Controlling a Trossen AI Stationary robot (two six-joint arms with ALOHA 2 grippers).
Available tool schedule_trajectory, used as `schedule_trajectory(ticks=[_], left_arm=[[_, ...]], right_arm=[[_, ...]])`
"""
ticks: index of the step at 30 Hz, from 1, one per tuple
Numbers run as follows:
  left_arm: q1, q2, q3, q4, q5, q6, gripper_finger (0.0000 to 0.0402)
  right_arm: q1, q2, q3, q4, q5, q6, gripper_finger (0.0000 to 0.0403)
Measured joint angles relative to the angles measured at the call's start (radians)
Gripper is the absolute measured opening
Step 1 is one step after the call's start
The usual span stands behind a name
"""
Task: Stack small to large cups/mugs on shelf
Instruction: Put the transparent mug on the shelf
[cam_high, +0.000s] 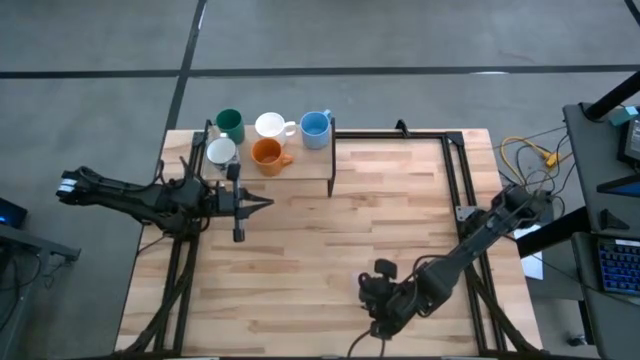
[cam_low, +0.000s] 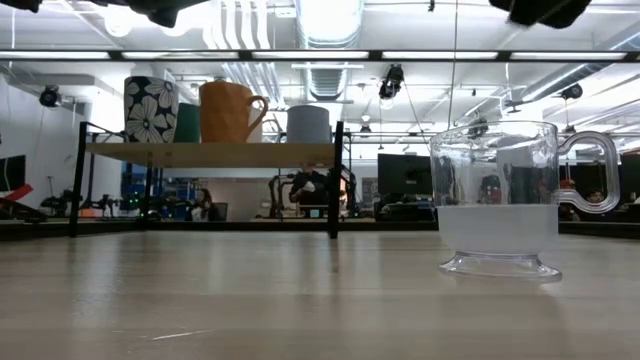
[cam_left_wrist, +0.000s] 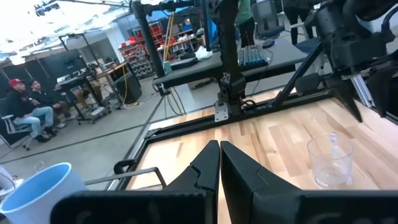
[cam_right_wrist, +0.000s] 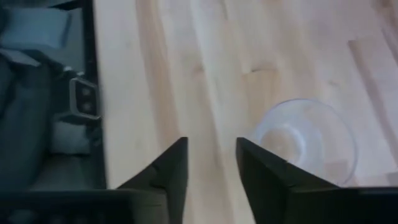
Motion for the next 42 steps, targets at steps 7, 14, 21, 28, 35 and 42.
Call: schedule_trajectory(ticks=[7,14,21,28,35,42], left_arm=[[0.0,-0.002,-0.004,-0.001,0.002,-0.001,0.0],[0.0,-0.004,-0.005,-0.001,0.002,-0.001,0.0],[0.0,-0.003,-0.006,-0.001,0.006,-0.001,0.0],[-0.001,-0.003,-0.006,-0.001,0.006,-0.001,0.0],[-0.001,-0.003,-0.006,-0.002,0.006,-0.001,0.0],[-0.003,-0.003,-0.006,-0.001,0.006,-0.001,0.0]], right_arm=[[-0.028,0.078,0.0,0.009,-0.018,-0.06,0.0181],[-0.056,0.109,0.001,0.002,-0.033,-0.064,0.0179],[-0.059,0.085,0.0,-0.002,-0.037,-0.064,0.0174],[-0.059,0.064,0.0,-0.008,-0.024,-0.065,0.0195],[-0.075,0.113,-0.005,-0.03,-0.003,-0.068,0.02],[-0.08,0.128,-0.005,-0.028,-0.007,-0.087,0.0148]])
